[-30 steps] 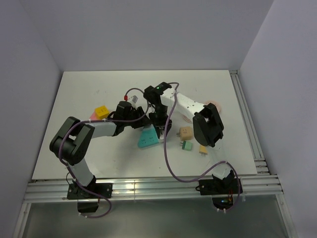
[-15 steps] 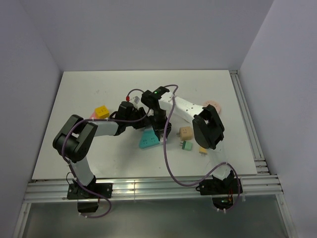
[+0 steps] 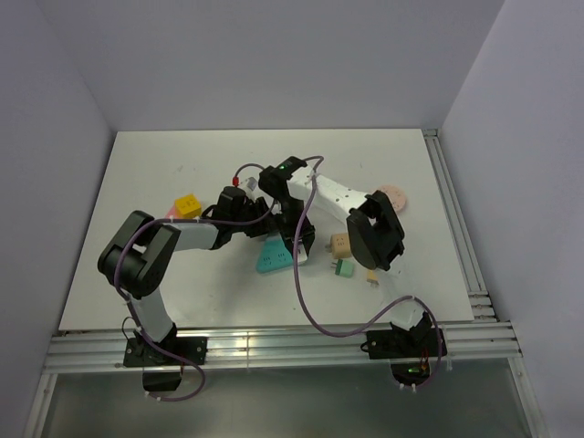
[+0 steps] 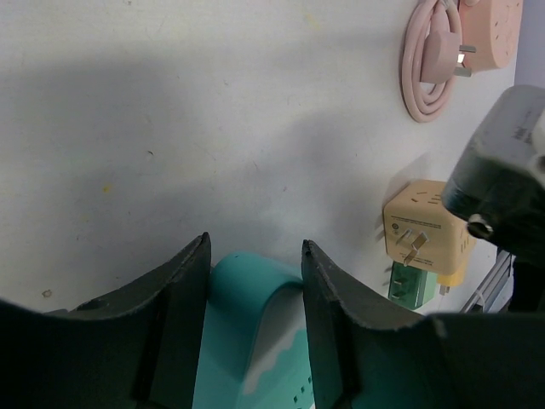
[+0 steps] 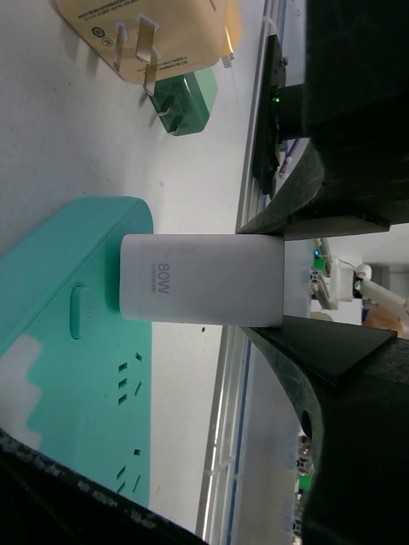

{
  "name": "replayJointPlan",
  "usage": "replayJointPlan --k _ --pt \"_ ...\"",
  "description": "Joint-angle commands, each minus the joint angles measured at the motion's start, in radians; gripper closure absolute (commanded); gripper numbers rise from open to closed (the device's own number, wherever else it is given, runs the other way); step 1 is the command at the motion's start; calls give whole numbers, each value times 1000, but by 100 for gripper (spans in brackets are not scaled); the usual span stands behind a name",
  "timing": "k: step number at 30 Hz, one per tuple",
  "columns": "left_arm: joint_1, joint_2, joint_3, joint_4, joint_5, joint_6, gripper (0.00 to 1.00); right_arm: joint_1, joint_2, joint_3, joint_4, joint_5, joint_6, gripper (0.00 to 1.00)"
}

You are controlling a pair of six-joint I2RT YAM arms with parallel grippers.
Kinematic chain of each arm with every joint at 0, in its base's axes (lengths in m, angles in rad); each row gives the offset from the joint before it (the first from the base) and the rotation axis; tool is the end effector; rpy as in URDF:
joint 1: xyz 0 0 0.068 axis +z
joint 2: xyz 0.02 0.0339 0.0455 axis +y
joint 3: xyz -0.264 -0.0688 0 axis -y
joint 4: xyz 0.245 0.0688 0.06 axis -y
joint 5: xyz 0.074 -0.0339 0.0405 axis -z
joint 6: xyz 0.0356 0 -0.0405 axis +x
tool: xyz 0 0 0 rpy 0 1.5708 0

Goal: Insert the plug
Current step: Insert the plug into the socket.

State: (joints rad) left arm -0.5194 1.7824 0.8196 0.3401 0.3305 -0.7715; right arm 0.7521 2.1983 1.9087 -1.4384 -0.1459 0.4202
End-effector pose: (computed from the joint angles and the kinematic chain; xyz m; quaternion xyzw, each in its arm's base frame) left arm 0.2999 -0.1848 0.1420 -0.0358 0.8801 -0.3878 0.2716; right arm 0.2957 0.2838 0.2069 0.1586 -0.9815 -0.0172 0.1054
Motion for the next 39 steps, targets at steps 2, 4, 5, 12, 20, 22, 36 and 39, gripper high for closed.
replayJointPlan --k 2,4,5,12,20,22,36,39 --pt "-37 14 7 27 77 9 79 -5 95 32 180 22 -20 100" --pt "-42 15 12 23 77 9 79 -16 103 56 167 14 -18 100" --pt "-45 18 12 23 76 11 79 -19 101 76 165 14 -20 100" --pt "-67 26 26 20 74 20 80 -56 107 124 151 9 -24 100" --pt "-87 25 32 17 59 28 81 -62 121 88 194 -14 -23 100" --pt "-99 25 41 -6 38 34 81 -65 138 104 190 -17 -20 100" --pt "-126 8 41 -10 25 34 81 -53 224 148 168 12 -6 100" --pt "-126 15 42 -4 33 32 81 -50 207 98 213 -4 3 100"
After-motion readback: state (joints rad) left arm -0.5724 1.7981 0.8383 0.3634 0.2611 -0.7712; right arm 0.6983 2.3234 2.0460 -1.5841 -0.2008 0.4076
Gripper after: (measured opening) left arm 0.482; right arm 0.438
